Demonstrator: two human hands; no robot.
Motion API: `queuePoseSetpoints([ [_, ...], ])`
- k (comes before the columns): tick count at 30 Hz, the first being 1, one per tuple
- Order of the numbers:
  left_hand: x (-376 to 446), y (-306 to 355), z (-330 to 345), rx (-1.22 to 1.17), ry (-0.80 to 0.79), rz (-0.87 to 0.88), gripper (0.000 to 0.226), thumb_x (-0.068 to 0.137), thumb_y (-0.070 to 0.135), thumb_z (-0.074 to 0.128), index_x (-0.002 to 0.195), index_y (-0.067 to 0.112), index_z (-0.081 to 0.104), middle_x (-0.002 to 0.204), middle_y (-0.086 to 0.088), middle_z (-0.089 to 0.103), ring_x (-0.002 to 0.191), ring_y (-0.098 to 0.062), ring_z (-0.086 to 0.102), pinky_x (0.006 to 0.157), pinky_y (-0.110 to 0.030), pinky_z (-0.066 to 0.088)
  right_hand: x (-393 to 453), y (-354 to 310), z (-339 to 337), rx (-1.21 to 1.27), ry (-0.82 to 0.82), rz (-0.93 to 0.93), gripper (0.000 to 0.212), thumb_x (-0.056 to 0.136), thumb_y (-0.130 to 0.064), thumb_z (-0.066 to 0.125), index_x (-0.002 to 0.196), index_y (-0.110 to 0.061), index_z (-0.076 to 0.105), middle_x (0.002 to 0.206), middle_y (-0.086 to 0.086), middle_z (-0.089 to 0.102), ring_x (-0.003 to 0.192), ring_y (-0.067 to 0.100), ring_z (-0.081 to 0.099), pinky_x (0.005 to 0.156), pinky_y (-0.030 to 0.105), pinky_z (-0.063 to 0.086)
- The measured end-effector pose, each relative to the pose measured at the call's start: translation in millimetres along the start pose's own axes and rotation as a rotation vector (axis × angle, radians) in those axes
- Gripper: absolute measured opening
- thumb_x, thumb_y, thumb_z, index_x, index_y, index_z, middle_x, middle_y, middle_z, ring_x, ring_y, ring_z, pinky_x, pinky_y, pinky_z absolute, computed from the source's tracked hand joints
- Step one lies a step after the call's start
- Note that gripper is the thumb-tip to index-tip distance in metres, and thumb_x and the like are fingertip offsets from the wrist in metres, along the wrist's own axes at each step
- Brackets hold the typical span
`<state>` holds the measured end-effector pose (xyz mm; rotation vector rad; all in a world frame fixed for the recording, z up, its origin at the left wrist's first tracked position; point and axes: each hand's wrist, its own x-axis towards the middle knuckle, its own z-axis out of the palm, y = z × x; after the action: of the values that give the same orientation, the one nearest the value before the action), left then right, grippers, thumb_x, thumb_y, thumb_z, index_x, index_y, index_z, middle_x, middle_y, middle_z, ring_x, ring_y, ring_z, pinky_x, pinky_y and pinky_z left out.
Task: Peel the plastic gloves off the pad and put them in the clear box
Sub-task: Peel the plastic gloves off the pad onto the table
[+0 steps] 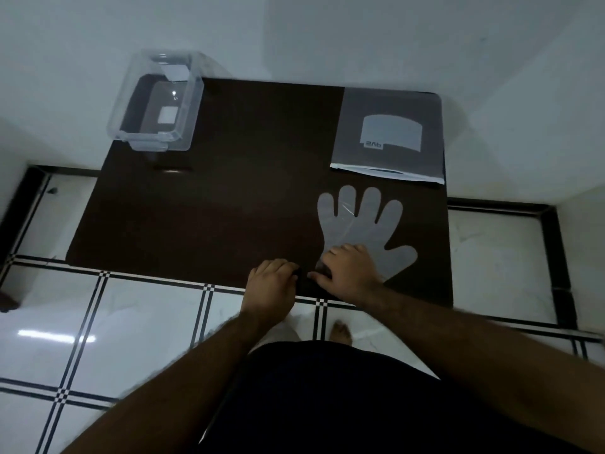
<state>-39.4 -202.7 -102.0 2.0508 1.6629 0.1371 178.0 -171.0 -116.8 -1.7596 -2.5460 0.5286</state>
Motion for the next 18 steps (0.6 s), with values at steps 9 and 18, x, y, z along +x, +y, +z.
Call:
queuePoseSetpoints([
  [9, 9.0, -14.0, 0.9, -0.142, -0.04, -0.013, 0.032, 0.105, 0.025, 0.061, 0.135, 0.019, 0.071, 0.129, 0.0, 0.072, 0.118, -0.02, 0.064, 0.1, -0.037, 0.052, 0.9, -17.5, 11.9, 0.066, 0.045, 0.167, 0.016, 0.1, -0.036, 0.054, 0.099, -0.025, 0.065, 0.092, -0.004, 0.063, 0.086, 0.018, 0.06, 0.085, 0.039, 0.047],
  [18, 44.0, 19.5, 9.9, -0.521, -0.162, -0.236, 0.025, 0.105, 0.018, 0.067, 0.129, 0.018, 0.075, 0.117, 0.004, 0.076, 0.103, -0.01, 0.072, 0.091, -0.029, 0.06, -11.1, 3.5, 10.6, 0.47, 0.185, 0.235, 0.008, 0.099, -0.027, 0.064, 0.094, -0.021, 0.066, 0.086, -0.005, 0.062, 0.079, 0.011, 0.058, 0.075, 0.037, 0.056],
])
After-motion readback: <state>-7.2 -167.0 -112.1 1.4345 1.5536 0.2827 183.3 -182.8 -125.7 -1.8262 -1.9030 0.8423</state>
